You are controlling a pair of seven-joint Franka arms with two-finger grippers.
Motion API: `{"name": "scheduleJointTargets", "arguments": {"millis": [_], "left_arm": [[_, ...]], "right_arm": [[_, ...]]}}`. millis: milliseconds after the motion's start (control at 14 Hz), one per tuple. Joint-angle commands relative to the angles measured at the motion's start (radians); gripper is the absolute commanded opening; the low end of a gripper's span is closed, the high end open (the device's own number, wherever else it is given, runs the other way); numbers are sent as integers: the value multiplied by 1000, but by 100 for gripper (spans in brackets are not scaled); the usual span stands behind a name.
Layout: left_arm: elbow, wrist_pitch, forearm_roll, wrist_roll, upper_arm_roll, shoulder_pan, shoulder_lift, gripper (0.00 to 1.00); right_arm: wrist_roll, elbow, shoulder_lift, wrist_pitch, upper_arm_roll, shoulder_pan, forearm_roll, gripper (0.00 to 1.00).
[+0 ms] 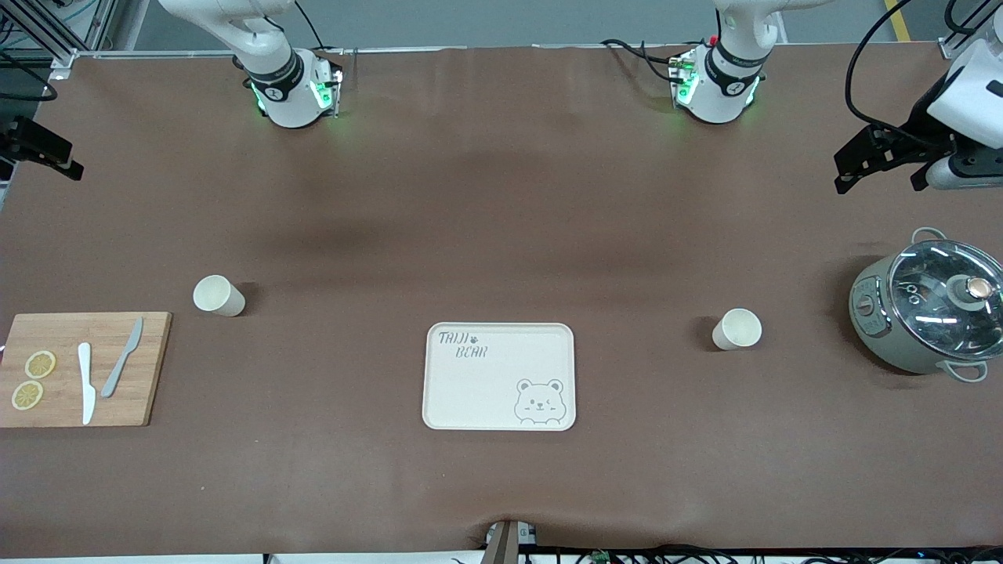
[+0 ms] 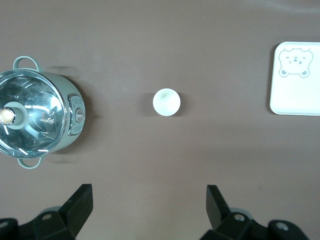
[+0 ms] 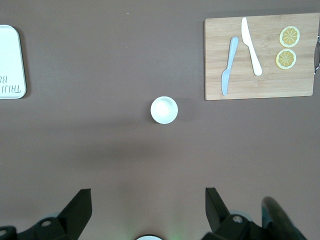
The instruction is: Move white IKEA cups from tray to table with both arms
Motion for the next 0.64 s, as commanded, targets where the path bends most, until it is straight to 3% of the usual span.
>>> {"name": "scheduleJointTargets", "arguments": {"millis": [0, 571], "left_arm": [[23, -10, 11, 8, -4, 6, 13, 100], [23, -10, 11, 4, -4, 6, 16, 100]], "right_arm": [[-5, 18, 2, 2, 3, -12, 12, 100], [-3, 21, 8, -1, 3, -12, 13, 100]]}}
